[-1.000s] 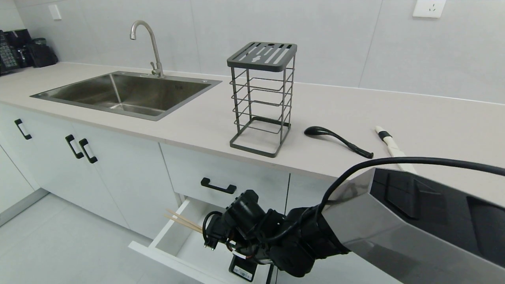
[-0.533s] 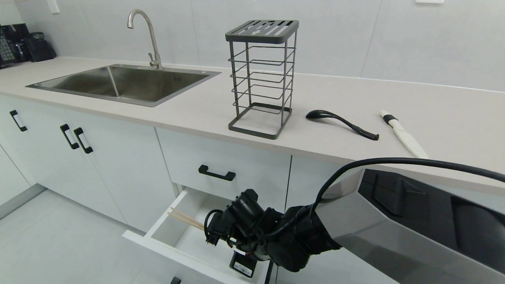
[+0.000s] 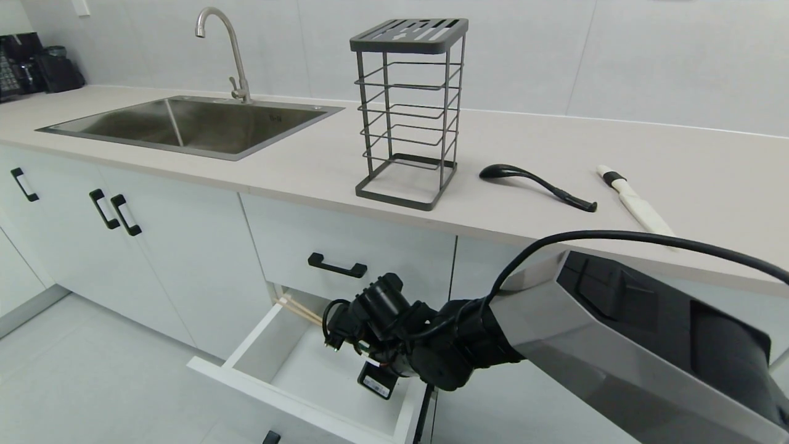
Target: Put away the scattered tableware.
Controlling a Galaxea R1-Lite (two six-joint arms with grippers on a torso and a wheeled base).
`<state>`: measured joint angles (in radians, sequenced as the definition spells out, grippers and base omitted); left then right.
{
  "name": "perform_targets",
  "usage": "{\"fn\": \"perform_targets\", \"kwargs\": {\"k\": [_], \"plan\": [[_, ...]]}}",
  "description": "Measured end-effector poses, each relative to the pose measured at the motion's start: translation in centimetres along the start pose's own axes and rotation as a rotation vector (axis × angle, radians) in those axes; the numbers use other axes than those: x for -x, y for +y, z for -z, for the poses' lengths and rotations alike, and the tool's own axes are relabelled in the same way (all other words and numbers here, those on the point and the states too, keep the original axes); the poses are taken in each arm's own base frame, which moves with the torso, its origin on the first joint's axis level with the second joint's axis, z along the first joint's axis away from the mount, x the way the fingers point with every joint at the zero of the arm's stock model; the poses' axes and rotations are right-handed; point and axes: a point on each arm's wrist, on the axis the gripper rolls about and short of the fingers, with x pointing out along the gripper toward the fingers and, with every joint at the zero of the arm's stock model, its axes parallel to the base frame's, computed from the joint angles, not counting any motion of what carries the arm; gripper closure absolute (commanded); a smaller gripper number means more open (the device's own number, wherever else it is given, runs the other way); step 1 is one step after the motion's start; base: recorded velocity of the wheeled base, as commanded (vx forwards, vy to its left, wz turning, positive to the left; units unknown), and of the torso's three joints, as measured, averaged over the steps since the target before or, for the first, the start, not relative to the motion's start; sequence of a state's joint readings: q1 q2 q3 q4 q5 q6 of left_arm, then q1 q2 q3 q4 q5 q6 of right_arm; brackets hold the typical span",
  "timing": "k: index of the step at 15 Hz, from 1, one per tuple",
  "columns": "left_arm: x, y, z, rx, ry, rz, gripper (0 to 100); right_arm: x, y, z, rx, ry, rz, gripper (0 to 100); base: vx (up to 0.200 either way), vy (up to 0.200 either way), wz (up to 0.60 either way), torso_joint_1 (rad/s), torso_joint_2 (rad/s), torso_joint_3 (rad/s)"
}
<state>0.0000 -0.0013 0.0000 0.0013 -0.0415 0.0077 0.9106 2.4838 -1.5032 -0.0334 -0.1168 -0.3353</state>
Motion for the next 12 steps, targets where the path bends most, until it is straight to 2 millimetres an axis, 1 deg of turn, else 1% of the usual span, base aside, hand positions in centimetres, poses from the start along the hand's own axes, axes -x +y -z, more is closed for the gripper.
{"fn": "perform_targets", "kwargs": {"k": [8,9,12], "plan": [[0.0,0.0,0.0,0.000,0.000,0.000,0,-1.7,0.4,0.7,0.006,0.025,-0.007,100,0.000,0.000,0.00,0.000,0.00,0.000],[0.0,0.0,0.0,0.000,0.000,0.000,0,-1.8,0.4,0.7,0.007,0.028,-0.008,100,0.000,0.000,0.00,-0.066,0.05,0.046],[0.0,0.0,0.0,0.000,0.002,0.000,0,-2.0,0.5,0.8,0.007,0.031,-0.009,100,0.000,0.000,0.00,-0.167,0.17,0.084]]}}
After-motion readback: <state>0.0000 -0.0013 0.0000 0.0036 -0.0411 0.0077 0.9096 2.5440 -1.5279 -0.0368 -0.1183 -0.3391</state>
